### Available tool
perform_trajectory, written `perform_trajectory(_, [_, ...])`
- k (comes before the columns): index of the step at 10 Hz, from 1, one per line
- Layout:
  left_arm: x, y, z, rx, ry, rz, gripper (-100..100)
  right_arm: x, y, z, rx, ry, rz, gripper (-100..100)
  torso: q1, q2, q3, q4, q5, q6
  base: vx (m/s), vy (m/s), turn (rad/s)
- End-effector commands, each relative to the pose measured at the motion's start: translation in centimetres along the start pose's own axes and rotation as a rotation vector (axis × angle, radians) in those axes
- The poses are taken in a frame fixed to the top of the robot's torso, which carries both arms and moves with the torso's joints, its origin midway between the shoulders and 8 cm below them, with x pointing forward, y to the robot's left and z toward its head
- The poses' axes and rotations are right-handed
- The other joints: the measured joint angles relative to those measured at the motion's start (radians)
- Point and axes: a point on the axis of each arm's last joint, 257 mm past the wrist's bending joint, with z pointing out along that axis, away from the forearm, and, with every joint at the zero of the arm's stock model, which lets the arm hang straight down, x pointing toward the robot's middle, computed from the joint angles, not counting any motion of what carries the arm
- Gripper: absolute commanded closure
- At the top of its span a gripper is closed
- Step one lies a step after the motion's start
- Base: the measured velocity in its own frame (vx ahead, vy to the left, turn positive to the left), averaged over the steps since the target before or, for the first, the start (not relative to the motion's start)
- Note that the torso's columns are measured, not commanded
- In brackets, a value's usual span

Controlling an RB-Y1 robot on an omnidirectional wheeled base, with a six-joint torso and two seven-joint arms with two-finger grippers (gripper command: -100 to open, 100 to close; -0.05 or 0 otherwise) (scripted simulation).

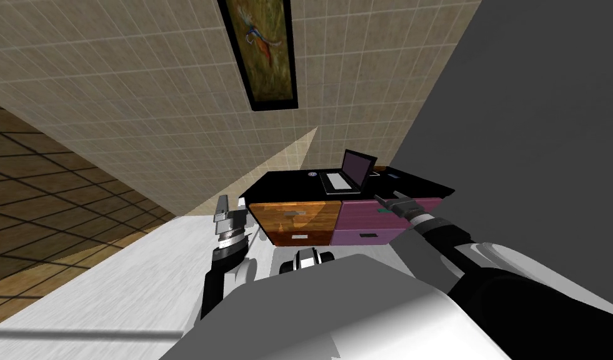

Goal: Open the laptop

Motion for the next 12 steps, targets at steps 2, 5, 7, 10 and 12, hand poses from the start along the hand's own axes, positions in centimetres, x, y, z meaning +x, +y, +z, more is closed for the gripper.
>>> perform_trajectory(2, [0.0,0.0,0.0,0.0,0.0,0.0,0,-1.1,-3.0,-0.1,0.033,0.038,-0.223,-100,0.001,0.0,0.0,0.0,0.0,0.0,0.058,0.067,0.075])
perform_trajectory(5, [0.0,0.0,0.0,0.0,0.0,0.0,0,-2.7,-5.7,0.0,0.061,0.065,-0.424,-100,0.002,0.0,0.0,0.0,0.001,0.0,0.065,0.083,0.07])
perform_trajectory(7, [0.0,0.0,0.0,0.0,0.0,0.0,0,-4.0,-7.3,0.2,0.079,0.077,-0.55,-100,0.0,0.0,0.0,0.0,0.0,0.0,0.069,0.069,0.075])
perform_trajectory(10, [0.0,0.0,0.0,0.0,0.0,0.0,0,-5.4,-8.8,0.5,0.097,0.086,-0.678,-100,0.0,0.001,0.0,0.0,0.0,0.0,0.055,0.055,0.054])
perform_trajectory(12, [0.0,0.0,0.0,0.0,0.0,0.0,0,-5.7,-8.8,0.5,0.094,0.084,-0.662,-100,-0.001,0.002,0.001,0.001,0.0,0.0,0.057,0.003,0.0])
